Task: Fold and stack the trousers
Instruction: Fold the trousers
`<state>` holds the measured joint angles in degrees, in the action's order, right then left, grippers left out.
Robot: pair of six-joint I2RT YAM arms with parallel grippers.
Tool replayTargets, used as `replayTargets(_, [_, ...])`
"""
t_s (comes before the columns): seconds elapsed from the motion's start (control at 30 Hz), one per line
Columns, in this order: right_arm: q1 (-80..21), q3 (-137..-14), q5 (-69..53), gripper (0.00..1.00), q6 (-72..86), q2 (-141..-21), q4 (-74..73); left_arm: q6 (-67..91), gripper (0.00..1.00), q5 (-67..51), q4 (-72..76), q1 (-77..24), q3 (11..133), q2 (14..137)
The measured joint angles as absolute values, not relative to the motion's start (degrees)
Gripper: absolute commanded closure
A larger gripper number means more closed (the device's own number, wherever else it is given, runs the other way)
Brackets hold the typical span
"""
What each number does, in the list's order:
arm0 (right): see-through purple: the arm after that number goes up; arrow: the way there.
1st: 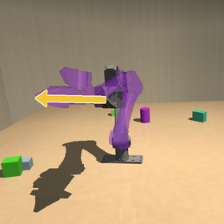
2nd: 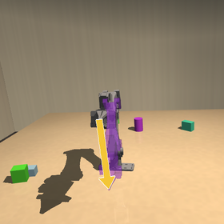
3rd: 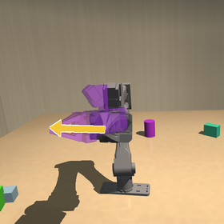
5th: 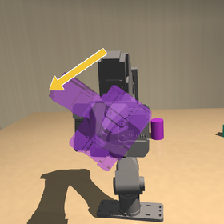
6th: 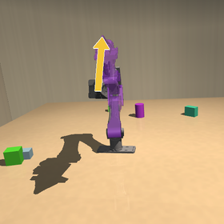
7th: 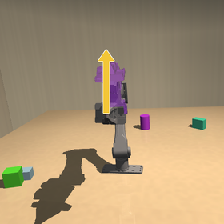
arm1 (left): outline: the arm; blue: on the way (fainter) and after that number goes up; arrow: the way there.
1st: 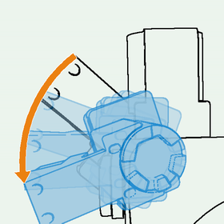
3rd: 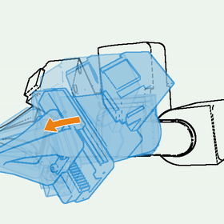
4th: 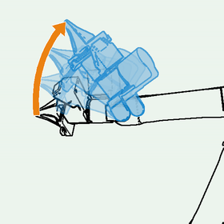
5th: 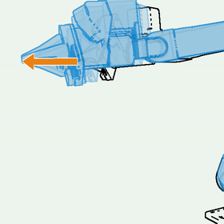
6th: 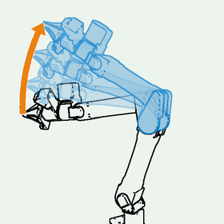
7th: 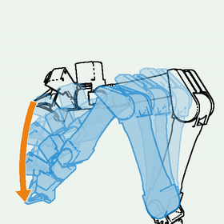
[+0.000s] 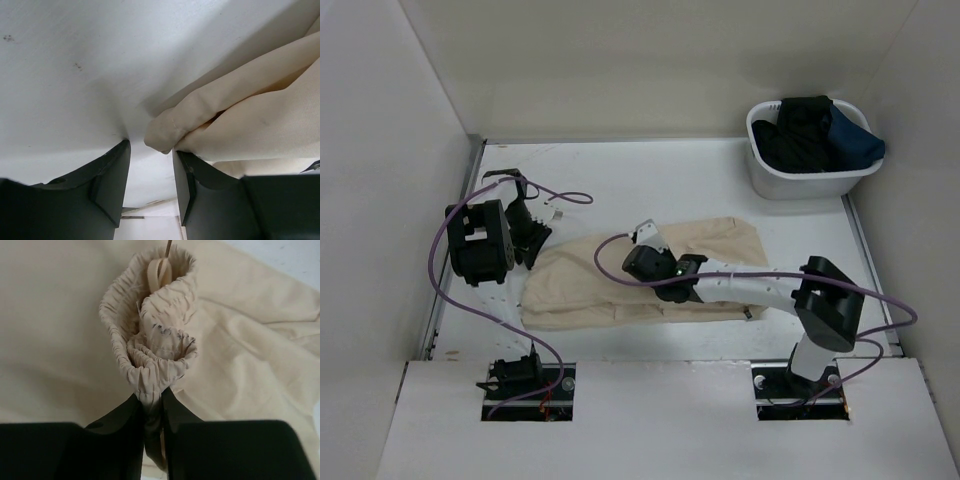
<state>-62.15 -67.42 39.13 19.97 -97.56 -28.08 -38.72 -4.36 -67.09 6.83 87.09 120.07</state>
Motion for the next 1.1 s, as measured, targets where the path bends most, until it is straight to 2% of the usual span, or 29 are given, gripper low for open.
replayTargets(0.13, [-64.34,-66.13,32.64,0.39,21.04,-97.82,-27.2,-38.7,0.6,-4.6,-67.07,6.83,87.42,120.07])
replayTargets(0.17, [-64.69,-65.87,29.91,0.35,20.86,-97.8,-26.28,-38.7,0.6,-4.71,-66.76,6.83,87.64,120.07])
replayTargets(0.23, [-64.97,-65.8,24.53,0.32,20.56,-97.47,-24.93,-38.72,0.59,-4.86,-66.17,6.83,88.4,120.18])
replayTargets(0.33, [-64.97,-65.8,16.43,0.32,20.32,-94.76,-22.31,-38.7,0.57,-5.04,-65.01,6.87,89.97,120.42])
replayTargets(0.43, [-64.01,-65.43,10.7,0.45,20.78,-87.55,-19.94,-38.7,0.55,-5.15,-64.62,7.07,91.39,120.4])
replayTargets(0.5, [-61.89,-63.68,9.32,0.64,22.0,-79.66,-17.65,-38.68,0.52,-5.19,-64.18,7.07,91.94,119.98])
replayTargets(0.6, [-53.28,-57.78,11.22,0.88,27.27,-64.51,-15.38,-38.54,0.5,-5.21,-63.77,6.96,92.12,117.75])
replayTargets(0.67, [-44.75,-52.86,14.37,0.96,31.97,-56.27,-16.86,-38.52,0.5,-5.19,-63.61,6.81,92.42,115.35])
replayTargets(0.77, [-34.7,-44.86,17.5,0.96,39.83,-49.76,-23.35,-38.26,0.5,-4.43,-63.75,6.15,94.06,111.48])
replayTargets(0.9, [-31.51,-33.89,17.63,0.97,47.31,-51.59,-32.03,-37.08,0.47,-3.31,-63.94,2.48,98.43,107.26])
replayTargets(1.0, [-29.54,-27.24,16.14,0.97,50.85,-54.08,-35.11,-35.57,0.47,-3.73,-63.88,-6.11,100.73,104.57])
replayTargets(1.1, [-27.16,-26.06,15.16,0.96,53.08,-54.48,-36.38,-33.56,0.48,-6.59,-63.59,-18.46,101.12,103.55])
